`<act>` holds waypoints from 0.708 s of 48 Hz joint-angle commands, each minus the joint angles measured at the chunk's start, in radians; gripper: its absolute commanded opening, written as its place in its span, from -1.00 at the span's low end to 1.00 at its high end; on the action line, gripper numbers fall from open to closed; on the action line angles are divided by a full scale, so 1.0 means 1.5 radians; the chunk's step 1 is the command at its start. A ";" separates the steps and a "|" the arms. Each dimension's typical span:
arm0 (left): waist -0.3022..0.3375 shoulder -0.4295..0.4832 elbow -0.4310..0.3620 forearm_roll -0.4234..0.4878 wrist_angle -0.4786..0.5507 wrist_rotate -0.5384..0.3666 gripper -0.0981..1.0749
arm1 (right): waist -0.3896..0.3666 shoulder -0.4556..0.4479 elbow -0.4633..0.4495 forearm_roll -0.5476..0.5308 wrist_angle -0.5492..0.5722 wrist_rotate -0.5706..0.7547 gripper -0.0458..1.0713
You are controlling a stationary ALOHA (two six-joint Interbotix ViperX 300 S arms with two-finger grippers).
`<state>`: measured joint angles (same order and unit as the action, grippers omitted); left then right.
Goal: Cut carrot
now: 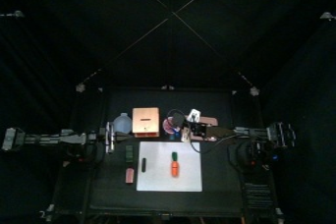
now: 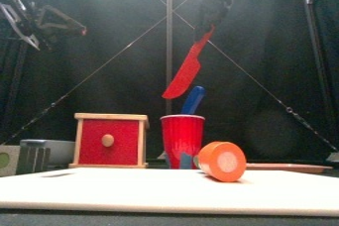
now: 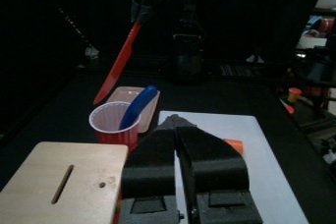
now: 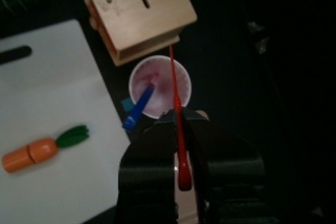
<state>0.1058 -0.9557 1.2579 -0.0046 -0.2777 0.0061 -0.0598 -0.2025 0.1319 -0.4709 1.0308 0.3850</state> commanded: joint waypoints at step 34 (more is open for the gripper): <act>-0.037 0.291 -0.122 0.033 -0.152 -0.003 0.90 | -0.008 -0.237 0.393 0.160 -0.593 0.063 -0.32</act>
<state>0.0690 -0.5691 1.1336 0.0522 -0.4878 0.0015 -0.0660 -0.5292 0.7102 -0.2362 0.1902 0.4817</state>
